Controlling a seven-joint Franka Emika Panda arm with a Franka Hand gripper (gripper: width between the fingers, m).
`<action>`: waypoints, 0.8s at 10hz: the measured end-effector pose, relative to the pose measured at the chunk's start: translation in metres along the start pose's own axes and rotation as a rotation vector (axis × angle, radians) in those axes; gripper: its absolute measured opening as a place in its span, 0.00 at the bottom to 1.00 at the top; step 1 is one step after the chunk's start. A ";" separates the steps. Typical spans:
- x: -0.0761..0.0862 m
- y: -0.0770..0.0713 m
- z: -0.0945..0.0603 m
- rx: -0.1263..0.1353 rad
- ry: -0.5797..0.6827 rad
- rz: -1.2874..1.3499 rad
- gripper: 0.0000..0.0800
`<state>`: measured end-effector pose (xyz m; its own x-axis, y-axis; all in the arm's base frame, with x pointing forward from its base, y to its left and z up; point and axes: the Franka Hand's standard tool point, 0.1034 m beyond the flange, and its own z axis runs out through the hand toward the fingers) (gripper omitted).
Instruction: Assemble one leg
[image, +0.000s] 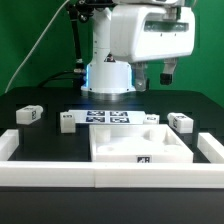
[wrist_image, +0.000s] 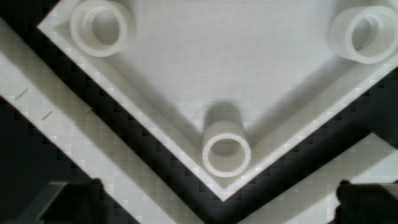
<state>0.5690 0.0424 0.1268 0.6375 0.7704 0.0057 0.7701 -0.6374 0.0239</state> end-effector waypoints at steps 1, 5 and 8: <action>-0.003 -0.008 0.009 -0.024 0.029 -0.081 0.81; -0.025 -0.024 0.046 0.029 -0.017 -0.395 0.81; -0.024 -0.022 0.045 0.024 -0.014 -0.387 0.81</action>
Offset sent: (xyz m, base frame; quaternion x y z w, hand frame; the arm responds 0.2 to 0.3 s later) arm -0.0111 -0.0022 -0.0369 0.0220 -0.0186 -0.3230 0.9460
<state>0.5379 0.0378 0.0815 0.2999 0.9539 -0.0123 0.9539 -0.3000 -0.0018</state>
